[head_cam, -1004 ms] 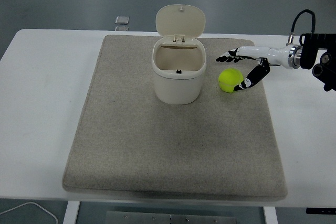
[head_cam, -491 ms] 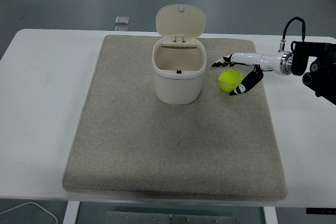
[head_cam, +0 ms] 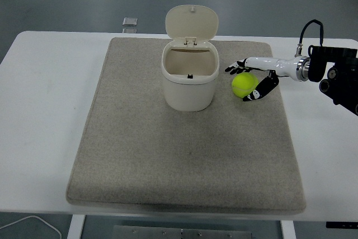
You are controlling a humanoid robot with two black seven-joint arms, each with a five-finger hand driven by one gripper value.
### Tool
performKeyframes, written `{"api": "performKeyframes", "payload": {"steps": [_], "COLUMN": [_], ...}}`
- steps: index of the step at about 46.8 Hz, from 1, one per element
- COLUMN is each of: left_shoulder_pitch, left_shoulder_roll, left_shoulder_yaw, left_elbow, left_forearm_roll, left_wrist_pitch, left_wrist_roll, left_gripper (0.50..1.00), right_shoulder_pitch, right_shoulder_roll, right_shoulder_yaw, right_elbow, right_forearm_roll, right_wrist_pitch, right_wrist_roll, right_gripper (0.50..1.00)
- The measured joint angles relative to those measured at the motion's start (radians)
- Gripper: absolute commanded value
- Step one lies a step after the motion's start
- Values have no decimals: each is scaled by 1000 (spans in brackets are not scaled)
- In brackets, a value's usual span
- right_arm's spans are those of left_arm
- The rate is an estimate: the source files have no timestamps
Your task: Pick up the tennis ball and place it in the box.
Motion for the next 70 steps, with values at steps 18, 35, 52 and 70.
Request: {"api": "performKeyframes", "payload": {"steps": [18, 35, 52, 70], "left_shoulder_pitch": [0, 0, 0, 0], "left_shoulder_roll": [0, 0, 0, 0], "left_shoulder_yaw": [0, 0, 0, 0], "left_elbow": [0, 0, 0, 0], "left_forearm_roll": [0, 0, 0, 0], "left_wrist_pitch": [0, 0, 0, 0], "left_wrist_roll": [0, 0, 0, 0], "left_gripper": [990, 992, 990, 992], "right_shoulder_pitch": [7, 16, 68, 139], "right_shoulder_roll": [2, 2, -36, -194], "right_shoulder_yaw": [-5, -4, 9, 22], "right_elbow": [-1, 6, 32, 177], "right_forearm_roll": [-18, -16, -2, 16], "right_wrist_pitch": [-5, 8, 73, 116], "right_wrist_roll": [0, 3, 32, 156], "right_gripper": [654, 500, 500, 500]}}
